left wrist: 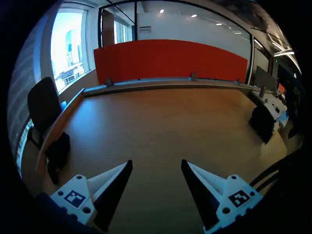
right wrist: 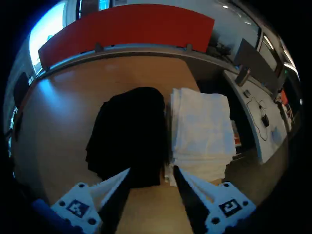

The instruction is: Fold towel

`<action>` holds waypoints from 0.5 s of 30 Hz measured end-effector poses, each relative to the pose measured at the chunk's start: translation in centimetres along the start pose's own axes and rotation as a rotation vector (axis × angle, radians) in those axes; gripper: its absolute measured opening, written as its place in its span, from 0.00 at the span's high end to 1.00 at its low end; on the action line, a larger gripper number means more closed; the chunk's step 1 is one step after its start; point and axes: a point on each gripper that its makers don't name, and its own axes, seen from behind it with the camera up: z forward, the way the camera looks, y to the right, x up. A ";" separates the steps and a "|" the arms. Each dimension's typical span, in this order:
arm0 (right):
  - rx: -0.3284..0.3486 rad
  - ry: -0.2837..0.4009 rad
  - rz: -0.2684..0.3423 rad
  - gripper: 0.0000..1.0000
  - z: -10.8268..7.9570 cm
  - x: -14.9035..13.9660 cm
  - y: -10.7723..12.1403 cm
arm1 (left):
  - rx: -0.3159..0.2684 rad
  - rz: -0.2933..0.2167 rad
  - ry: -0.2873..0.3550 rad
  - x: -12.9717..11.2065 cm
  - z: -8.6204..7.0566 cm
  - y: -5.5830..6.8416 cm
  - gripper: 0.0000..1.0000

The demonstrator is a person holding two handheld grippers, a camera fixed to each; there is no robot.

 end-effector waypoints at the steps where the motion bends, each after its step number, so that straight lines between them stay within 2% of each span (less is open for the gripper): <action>1: 0.004 0.008 -0.003 0.17 -0.1 0.1 -0.3 | -0.001 0.000 0.000 0.0 0.0 0.0 0.07; 9: 0.025 0.031 -0.039 0.17 -0.5 0.6 -2.0 | -0.003 0.002 0.007 0.0 -0.4 -0.1 0.07; 15: 0.045 0.049 -0.043 0.17 -0.7 1.2 -3.4 | 0.000 -0.006 0.012 0.0 -0.7 -0.4 0.07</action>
